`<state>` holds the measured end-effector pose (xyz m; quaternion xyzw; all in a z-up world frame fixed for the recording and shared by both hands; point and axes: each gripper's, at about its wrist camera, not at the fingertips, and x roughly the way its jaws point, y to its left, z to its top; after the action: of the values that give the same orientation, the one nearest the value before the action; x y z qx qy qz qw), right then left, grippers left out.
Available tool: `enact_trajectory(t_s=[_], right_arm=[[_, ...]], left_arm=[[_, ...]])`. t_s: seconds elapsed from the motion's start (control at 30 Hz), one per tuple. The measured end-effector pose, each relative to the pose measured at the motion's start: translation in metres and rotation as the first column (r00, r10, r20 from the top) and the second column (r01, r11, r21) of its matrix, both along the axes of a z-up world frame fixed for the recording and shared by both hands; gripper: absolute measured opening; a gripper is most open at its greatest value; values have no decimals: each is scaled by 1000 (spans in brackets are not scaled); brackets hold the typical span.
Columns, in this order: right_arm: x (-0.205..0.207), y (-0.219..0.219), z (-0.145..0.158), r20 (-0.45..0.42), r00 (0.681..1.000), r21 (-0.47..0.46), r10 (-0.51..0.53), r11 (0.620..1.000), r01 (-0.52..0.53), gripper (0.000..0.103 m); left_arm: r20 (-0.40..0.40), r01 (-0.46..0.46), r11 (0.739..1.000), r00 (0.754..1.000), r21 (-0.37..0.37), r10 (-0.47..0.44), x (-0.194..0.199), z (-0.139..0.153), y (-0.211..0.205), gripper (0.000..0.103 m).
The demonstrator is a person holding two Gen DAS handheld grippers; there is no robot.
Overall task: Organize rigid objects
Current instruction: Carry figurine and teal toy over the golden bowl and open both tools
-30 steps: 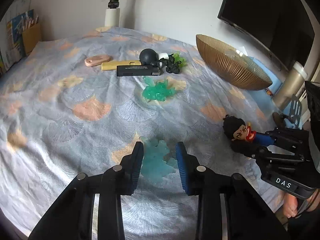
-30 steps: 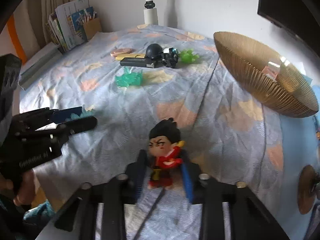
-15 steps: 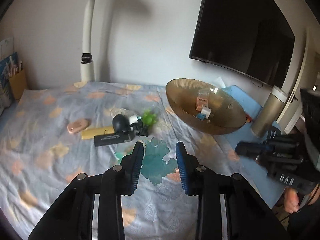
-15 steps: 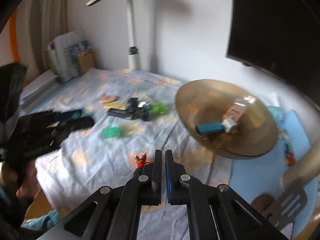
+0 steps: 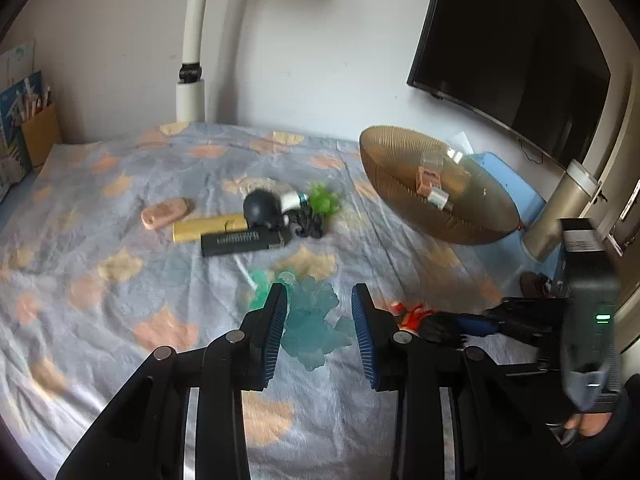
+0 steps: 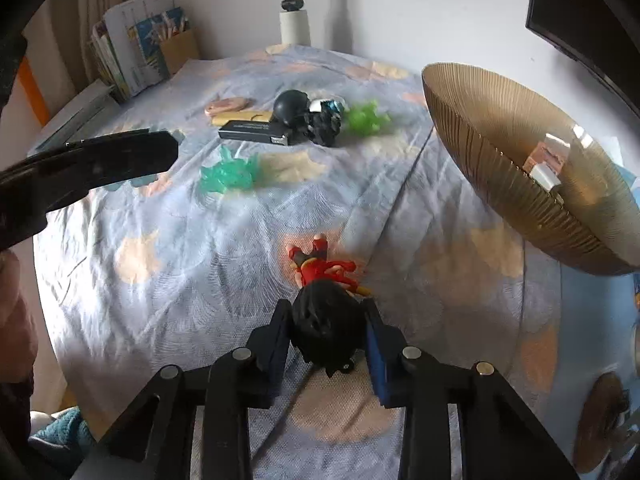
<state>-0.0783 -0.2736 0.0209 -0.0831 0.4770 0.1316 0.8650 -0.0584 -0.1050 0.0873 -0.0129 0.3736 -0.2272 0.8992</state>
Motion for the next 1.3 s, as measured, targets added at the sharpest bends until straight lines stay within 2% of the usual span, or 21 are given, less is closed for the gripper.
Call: enact_trajectory(t_s=[0.07, 0.23, 0.33, 0.4, 0.53, 0.7, 0.73, 0.77, 0.8, 0.83, 0.87, 0.93, 1.03, 1.13, 1.3], right_arm=[[-5, -3, 19, 46, 999, 6, 7, 1000, -7, 33], [-12, -39, 97, 229, 971, -4, -60, 998, 63, 33], [-3, -67, 122, 277, 954, -26, -115, 991, 128, 33], [8, -84, 120, 252, 956, -31, -151, 986, 164, 33], [27, -111, 105, 169, 958, -27, -230, 971, 238, 33], [46, -127, 85, 95, 956, -5, -276, 961, 278, 33], [47, -129, 83, 92, 955, -3, -282, 959, 283, 33], [49, -129, 82, 94, 953, -6, -288, 957, 290, 33], [50, -130, 82, 103, 949, -9, -298, 954, 300, 33], [50, -132, 84, 124, 941, -9, -314, 948, 318, 36], [48, -135, 88, 143, 932, 0, -334, 941, 337, 45], [41, -139, 99, 181, 914, 21, -364, 930, 366, 57], [25, -139, 115, 233, 895, 56, -379, 924, 377, 58], [14, -121, 124, 245, 910, 80, -333, 943, 324, 58], [-2, -58, 130, 275, 939, 60, -205, 979, 196, 58]], left_arm=[[23, 15, 1000, 1000, -11, -14, 6, 13, -5, 30], [109, 78, 995, 992, -60, -71, 25, 53, -39, 30], [110, 133, 988, 986, -81, -124, 43, 55, -74, 30], [80, 151, 986, 986, -68, -146, 57, 46, -97, 30], [-17, 185, 977, 982, -104, -188, 81, 21, -130, 30], [-24, 200, 978, 979, -64, -202, 93, 7, -156, 31], [-18, 205, 976, 978, -68, -207, 95, 6, -158, 33], [-17, 208, 975, 978, -74, -210, 97, 7, -158, 45], [-19, 207, 975, 978, -82, -209, 98, 8, -157, 58], [-20, 195, 977, 980, -90, -197, 98, 9, -152, 66], [-9, 174, 979, 984, -109, -176, 96, 14, -140, 74], [19, 132, 979, 991, -152, -131, 89, 24, -114, 75], [36, 71, 981, 997, -178, -65, 80, 35, -76, 75], [70, -3, 984, 997, -179, 16, 65, 46, -36, 75], [106, -106, 986, 987, -128, 120, 37, 47, 20, 75]])
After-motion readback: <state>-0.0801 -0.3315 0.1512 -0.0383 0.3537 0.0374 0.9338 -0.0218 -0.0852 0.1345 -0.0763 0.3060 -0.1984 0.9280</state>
